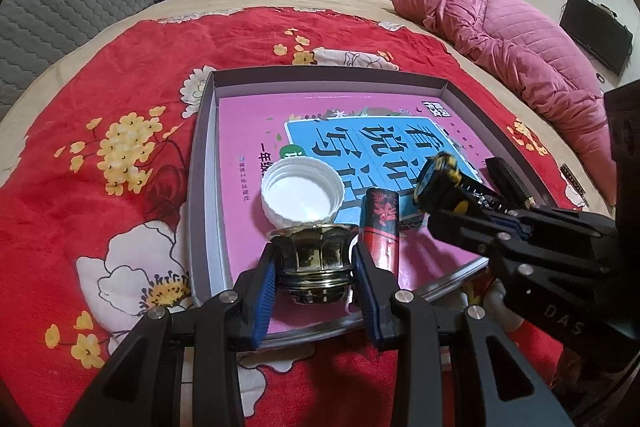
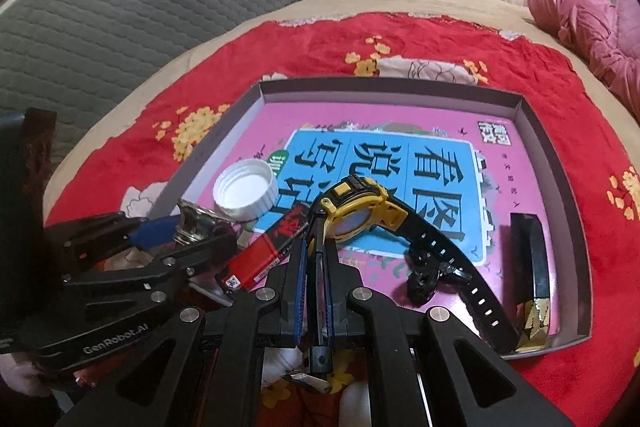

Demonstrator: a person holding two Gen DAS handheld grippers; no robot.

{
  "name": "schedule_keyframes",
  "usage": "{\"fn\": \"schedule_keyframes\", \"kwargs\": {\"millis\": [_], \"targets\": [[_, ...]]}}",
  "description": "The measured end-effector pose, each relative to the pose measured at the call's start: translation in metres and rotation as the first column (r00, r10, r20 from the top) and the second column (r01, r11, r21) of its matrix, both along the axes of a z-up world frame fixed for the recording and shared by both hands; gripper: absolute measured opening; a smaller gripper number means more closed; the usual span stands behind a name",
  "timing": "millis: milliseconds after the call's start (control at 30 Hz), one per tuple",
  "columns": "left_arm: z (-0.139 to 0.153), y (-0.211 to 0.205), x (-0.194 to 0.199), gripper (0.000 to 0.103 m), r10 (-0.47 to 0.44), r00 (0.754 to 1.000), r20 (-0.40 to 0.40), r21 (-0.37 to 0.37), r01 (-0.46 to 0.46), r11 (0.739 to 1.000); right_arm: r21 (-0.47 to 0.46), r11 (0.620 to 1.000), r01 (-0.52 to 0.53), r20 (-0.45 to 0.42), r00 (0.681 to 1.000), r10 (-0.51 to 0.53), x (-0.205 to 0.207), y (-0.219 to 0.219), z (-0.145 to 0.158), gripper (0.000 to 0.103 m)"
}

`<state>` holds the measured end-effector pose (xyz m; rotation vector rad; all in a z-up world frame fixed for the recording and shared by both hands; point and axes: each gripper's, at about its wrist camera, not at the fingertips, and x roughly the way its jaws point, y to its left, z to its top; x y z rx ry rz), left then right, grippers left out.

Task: Organize rigid objects
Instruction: 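Lower and release the yellow watch into the box while the left tool releases the brass knob there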

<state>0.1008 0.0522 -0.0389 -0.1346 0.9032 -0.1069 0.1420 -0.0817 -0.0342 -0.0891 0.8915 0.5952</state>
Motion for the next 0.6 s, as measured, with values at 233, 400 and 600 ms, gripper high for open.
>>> {"fn": "schedule_keyframes", "kwargs": {"millis": [233,400,600], "targets": [[-0.0015,0.0000,0.0010,0.037,0.001,1.000,-0.003,0.002,-0.001,1.000,0.031,0.999,0.017,-0.047,0.999,-0.016,0.0045,0.0011,-0.0063,0.010],[-0.0020,-0.0008,0.0015,0.037,0.003,1.000,-0.002,0.006,-0.003,1.000,0.033,0.999,0.010,-0.066,0.998,-0.007,0.0041,0.0054,-0.0076,0.014],[-0.0028,-0.0008,0.0015,0.037,0.004,1.000,-0.002,0.009,-0.004,1.000,0.029,0.999,0.037,-0.049,0.998,-0.035,0.0034,0.0008,-0.0030,0.036]]}}
